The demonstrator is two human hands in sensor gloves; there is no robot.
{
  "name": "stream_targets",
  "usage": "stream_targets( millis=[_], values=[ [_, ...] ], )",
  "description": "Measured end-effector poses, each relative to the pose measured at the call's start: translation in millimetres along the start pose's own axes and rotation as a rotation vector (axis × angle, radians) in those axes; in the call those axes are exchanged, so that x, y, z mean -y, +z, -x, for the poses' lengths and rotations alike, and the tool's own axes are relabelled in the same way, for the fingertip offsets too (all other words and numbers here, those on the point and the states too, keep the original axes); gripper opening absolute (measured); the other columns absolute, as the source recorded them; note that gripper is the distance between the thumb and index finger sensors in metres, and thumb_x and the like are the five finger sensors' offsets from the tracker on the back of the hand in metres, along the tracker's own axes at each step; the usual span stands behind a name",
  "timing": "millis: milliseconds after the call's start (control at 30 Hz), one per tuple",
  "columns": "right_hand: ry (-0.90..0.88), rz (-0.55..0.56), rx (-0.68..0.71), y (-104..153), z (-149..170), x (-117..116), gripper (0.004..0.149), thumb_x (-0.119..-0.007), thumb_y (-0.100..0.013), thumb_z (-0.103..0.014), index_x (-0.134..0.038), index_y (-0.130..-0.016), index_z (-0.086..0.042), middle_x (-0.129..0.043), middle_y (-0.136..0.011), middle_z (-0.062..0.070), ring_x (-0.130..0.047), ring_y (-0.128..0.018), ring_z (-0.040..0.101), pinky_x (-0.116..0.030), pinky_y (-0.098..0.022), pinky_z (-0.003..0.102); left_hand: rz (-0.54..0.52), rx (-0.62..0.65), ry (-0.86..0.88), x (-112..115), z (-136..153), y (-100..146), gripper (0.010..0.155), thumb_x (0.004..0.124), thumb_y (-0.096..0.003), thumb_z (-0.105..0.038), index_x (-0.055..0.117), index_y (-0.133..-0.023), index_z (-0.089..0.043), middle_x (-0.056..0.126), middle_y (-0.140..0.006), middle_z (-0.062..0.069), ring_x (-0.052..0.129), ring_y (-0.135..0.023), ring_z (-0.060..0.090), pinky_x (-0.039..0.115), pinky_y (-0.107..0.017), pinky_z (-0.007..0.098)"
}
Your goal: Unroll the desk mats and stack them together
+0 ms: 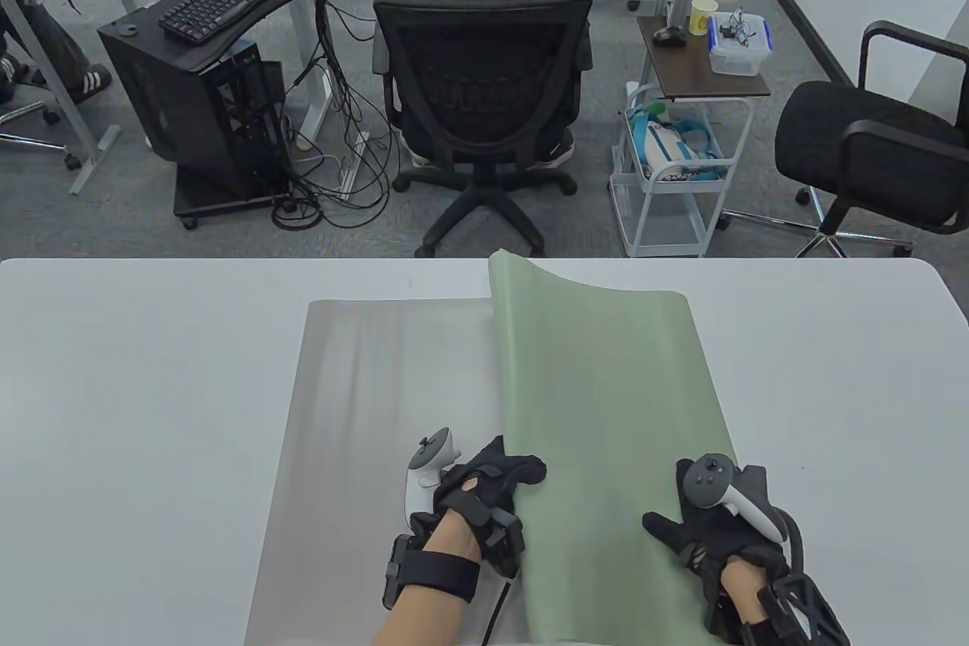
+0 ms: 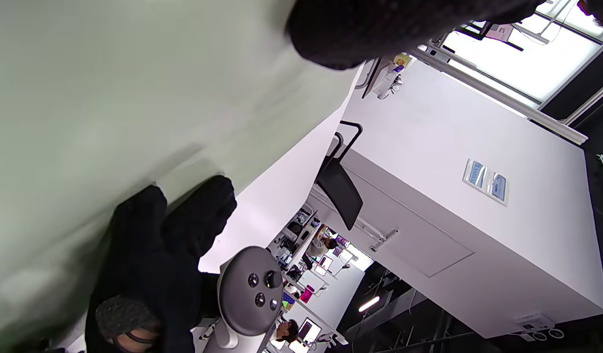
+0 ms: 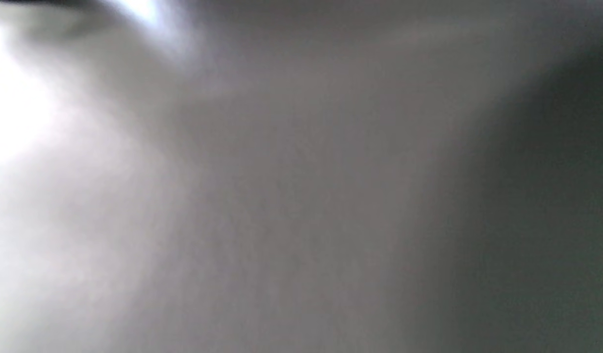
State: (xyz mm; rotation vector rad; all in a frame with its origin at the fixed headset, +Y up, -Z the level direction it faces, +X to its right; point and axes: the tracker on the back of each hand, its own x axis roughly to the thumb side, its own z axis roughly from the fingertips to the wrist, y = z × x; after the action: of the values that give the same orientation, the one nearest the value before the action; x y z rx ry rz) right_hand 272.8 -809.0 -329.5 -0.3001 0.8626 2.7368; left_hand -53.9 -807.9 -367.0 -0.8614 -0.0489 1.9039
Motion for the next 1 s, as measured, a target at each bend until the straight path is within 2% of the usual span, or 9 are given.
stream_targets(
  millis=[300, 533, 600, 667, 733, 767, 900, 967, 1000],
  values=[
    [-0.041, -0.018, 0.02, 0, 2, 1, 0.09, -0.051, -0.039, -0.074, 0.005, -0.098, -0.036, 0.019, -0.102, -0.005, 0.019, -0.093, 0.028, 0.0, -0.067, 0.052, -0.028, 0.0, 0.021, -9, -4, 6, 0.083, 0.074, -0.0485, -0.018, 0.009, -0.099, -0.015, 0.05, -0.105, 0.019, 0.086, -0.085, 0.04, 0.08, -0.06, 0.053],
    [-0.04, -0.028, 0.019, 0, 1, 1, 0.09, -0.051, -0.04, -0.074, 0.006, -0.098, -0.036, 0.02, -0.101, -0.005, 0.019, -0.093, 0.028, 0.001, -0.067, 0.052, -0.001, 0.046, 0.031, -11, -11, 18, 0.083, 0.067, -0.0478, -0.015, 0.001, -0.097, -0.013, 0.04, -0.107, 0.025, 0.077, -0.087, 0.046, 0.071, -0.061, 0.06],
    [-0.046, -0.031, 0.022, 0, 1, 1, 0.09, -0.051, -0.04, -0.074, 0.006, -0.098, -0.036, 0.021, -0.101, -0.005, 0.02, -0.092, 0.028, 0.002, -0.067, 0.052, -0.044, 0.033, -0.003, -12, -12, 24, 0.084, 0.072, -0.0486, -0.017, 0.004, -0.098, -0.014, 0.043, -0.108, 0.02, 0.08, -0.086, 0.043, 0.074, -0.061, 0.056],
    [-0.04, -0.025, 0.015, 0, 0, 0, 0.09, -0.051, -0.04, -0.074, 0.006, -0.097, -0.036, 0.021, -0.101, -0.005, 0.02, -0.092, 0.028, 0.001, -0.067, 0.052, -0.086, 0.028, -0.021, -12, -12, 26, 0.084, 0.082, -0.0487, -0.025, 0.018, -0.101, -0.011, 0.05, -0.107, 0.012, 0.087, -0.082, 0.035, 0.08, -0.061, 0.047],
    [-0.037, -0.027, 0.013, 0, 0, 0, 0.09, -0.051, -0.04, -0.074, 0.006, -0.097, -0.036, 0.021, -0.1, -0.005, 0.02, -0.092, 0.028, 0.002, -0.067, 0.052, -0.069, 0.022, 0.029, -9, -7, 23, 0.08, 0.089, -0.0479, -0.032, 0.031, -0.1, -0.013, 0.059, -0.103, 0.007, 0.09, -0.079, 0.027, 0.084, -0.059, 0.041],
    [-0.036, -0.027, 0.013, 0, 1, 0, 0.09, -0.051, -0.04, -0.074, 0.006, -0.097, -0.036, 0.021, -0.1, -0.005, 0.02, -0.092, 0.028, 0.002, -0.067, 0.052, -0.028, 0.012, 0.074, -7, -3, 21, 0.079, 0.09, -0.0475, -0.034, 0.034, -0.1, -0.014, 0.063, -0.1, 0.005, 0.091, -0.077, 0.025, 0.084, -0.059, 0.039],
    [-0.007, -0.024, 0.005, 0, 0, -1, 0.09, -0.051, -0.04, -0.074, 0.008, -0.096, -0.036, 0.022, -0.1, -0.005, 0.02, -0.092, 0.029, 0.001, -0.067, 0.052, -0.014, -0.054, 0.047, -4, 0, 21, 0.072, 0.087, -0.048, -0.039, 0.036, -0.096, -0.021, 0.066, -0.094, 0.001, 0.089, -0.07, 0.02, 0.084, -0.057, 0.039],
    [-0.028, -0.022, 0.014, 0, 1, -1, 0.09, -0.052, -0.04, -0.073, 0.007, -0.096, -0.036, 0.021, -0.1, -0.005, 0.02, -0.092, 0.028, 0.001, -0.067, 0.052, -0.027, -0.068, -0.013, -14, -5, 26, 0.071, 0.086, -0.0486, -0.035, 0.036, -0.097, -0.021, 0.063, -0.097, 0.003, 0.09, -0.077, 0.022, 0.087, -0.059, 0.043],
    [-0.026, -0.021, 0.012, 0, 1, -1, 0.09, -0.052, -0.04, -0.073, 0.007, -0.096, -0.036, 0.021, -0.1, -0.005, 0.02, -0.092, 0.028, 0.002, -0.067, 0.052, -0.027, -0.055, -0.013, -19, -6, 28, 0.07, 0.084, -0.0487, -0.029, 0.034, -0.097, -0.019, 0.06, -0.1, 0.008, 0.091, -0.084, 0.032, 0.089, -0.059, 0.043]
  ],
)
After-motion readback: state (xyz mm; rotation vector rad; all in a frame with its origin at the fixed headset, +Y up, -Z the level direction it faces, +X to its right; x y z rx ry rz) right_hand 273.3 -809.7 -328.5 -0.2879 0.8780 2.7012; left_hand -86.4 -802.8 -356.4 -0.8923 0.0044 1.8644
